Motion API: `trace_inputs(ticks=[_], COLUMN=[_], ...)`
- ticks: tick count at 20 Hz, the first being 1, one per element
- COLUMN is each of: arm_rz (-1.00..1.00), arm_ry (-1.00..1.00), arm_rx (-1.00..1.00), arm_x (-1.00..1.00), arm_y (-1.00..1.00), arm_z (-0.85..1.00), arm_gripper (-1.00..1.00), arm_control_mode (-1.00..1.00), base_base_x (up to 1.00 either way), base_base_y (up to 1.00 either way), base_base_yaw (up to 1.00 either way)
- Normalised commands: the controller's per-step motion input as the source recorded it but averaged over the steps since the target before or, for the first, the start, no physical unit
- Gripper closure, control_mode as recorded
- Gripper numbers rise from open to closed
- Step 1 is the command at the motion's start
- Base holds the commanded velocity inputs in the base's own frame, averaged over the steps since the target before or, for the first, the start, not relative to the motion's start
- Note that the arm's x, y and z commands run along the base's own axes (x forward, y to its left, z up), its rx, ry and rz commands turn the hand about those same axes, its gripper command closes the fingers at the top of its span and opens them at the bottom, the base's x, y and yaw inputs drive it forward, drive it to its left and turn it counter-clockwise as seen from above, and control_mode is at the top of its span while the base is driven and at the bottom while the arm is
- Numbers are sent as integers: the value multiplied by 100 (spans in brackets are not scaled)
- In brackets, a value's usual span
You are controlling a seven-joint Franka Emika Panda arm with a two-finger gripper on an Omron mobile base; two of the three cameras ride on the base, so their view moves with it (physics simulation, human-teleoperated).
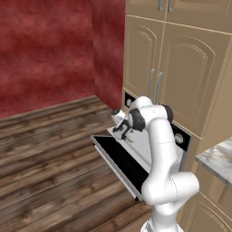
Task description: Place the fish on the top rack of the oven, and slide the tray back inside. Close the oven door.
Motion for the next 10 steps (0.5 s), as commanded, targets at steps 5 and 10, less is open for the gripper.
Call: trace_inputs(ticks=[5, 10], arm_rz=[0, 0], arm_ry=[3, 5], arm_rx=[0, 0], arm_x=[2, 0], arm_y=[0, 0], arm_z=[-21, -35], arm_gripper=[-100, -100], arm_control_mode=[-100, -100], base_base_x=[0, 0], base_base_y=[0, 0], base_base_yaw=[0, 0])
